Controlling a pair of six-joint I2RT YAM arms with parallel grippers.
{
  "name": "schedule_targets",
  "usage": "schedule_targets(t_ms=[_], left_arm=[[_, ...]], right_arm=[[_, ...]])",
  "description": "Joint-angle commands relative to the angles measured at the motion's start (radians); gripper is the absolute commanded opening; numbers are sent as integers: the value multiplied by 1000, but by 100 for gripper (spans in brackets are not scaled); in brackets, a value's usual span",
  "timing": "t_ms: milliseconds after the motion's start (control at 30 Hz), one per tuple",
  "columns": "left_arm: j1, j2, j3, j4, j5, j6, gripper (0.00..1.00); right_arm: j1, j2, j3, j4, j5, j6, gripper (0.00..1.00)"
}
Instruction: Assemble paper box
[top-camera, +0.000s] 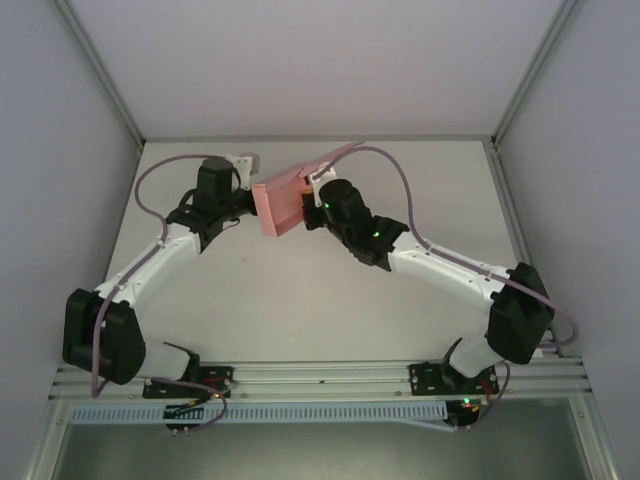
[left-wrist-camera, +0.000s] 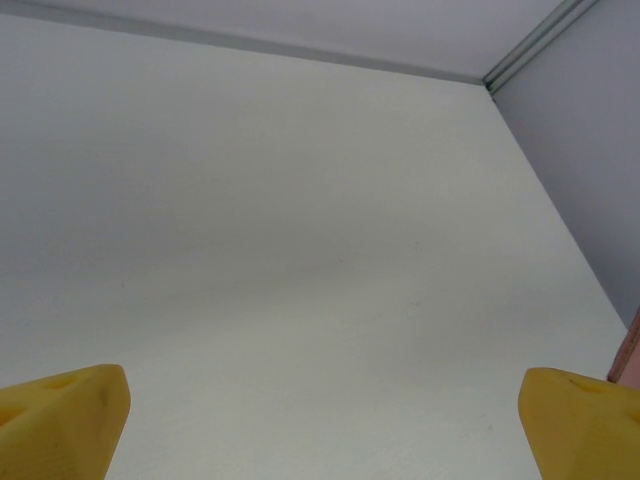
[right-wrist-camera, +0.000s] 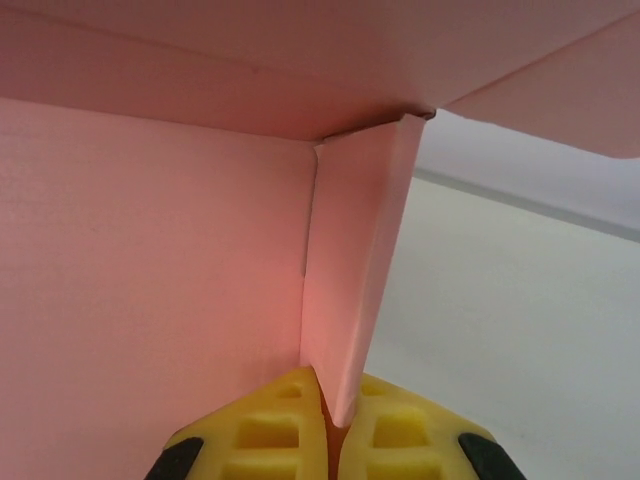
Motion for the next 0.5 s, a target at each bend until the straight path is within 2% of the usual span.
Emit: schedule_targets(t_ms=[0,233,333,467], left_arm=[[-129,-50,100,102,253,78,100],[-162,-44,115,95,238,90,100],[-166,-49,106,81,203,93,100],[-160,-66,77,-6,52,118,100]], right_arm=[[37,131,-2,-193,107,-55,0],[40,183,67,-251,192,19,0],[37,133,10,-159,98,13,0],[15,-33,-122,2,-65,43,0]])
